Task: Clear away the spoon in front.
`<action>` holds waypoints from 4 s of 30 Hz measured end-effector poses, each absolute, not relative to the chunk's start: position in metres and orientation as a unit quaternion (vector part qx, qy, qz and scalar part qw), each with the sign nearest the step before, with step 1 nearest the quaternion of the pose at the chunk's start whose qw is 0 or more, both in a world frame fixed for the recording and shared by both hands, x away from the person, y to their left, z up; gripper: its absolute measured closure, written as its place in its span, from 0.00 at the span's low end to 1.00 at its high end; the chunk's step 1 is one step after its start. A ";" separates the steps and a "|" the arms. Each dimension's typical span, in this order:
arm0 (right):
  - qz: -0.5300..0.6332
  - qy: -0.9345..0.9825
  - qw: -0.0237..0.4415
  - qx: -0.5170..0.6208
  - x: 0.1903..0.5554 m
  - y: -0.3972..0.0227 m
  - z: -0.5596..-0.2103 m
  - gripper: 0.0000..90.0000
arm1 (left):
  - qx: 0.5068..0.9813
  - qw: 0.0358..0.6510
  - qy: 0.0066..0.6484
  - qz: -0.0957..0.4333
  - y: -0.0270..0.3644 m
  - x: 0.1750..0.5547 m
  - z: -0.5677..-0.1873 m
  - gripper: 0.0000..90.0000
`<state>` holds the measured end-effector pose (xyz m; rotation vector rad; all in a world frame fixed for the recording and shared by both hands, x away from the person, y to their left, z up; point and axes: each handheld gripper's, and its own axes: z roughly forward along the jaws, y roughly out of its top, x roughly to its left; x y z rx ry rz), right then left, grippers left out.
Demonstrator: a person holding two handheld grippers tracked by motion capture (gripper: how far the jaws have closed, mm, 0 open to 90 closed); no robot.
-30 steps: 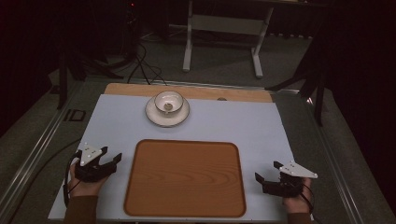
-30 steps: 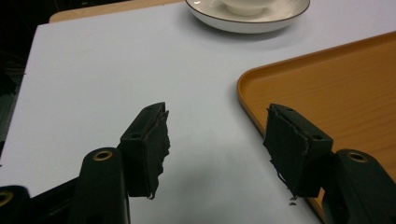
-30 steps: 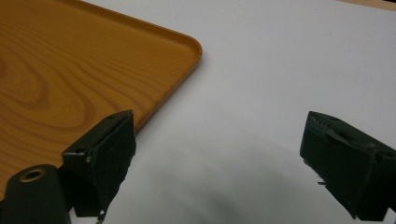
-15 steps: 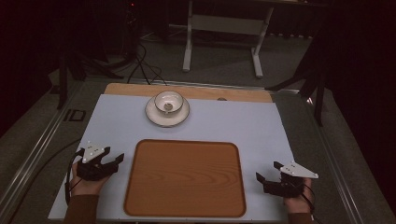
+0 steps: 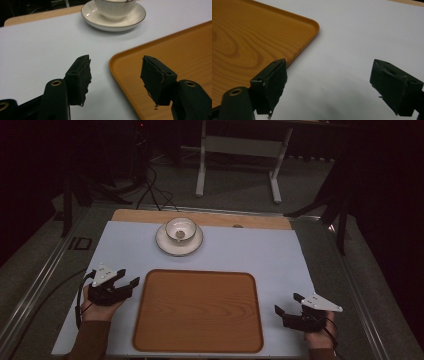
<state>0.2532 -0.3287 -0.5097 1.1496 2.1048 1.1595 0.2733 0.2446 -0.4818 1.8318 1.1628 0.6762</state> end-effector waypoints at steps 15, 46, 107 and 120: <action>0.426 0.768 0.233 0.418 0.253 -0.329 -0.510 0.16 | 0.748 0.414 0.435 0.282 0.226 0.301 -0.463 0.45; 0.427 0.771 0.224 0.415 0.253 -0.330 -0.511 0.16 | 0.785 0.397 0.378 0.289 0.183 0.360 -0.448 0.51; 0.430 0.773 0.218 0.413 0.253 -0.333 -0.512 0.16 | 0.810 0.341 0.343 0.331 0.139 0.410 -0.441 0.98; 0.430 0.772 0.218 0.413 0.253 -0.333 -0.512 0.16 | 0.807 0.348 0.343 0.331 0.145 0.401 -0.430 0.98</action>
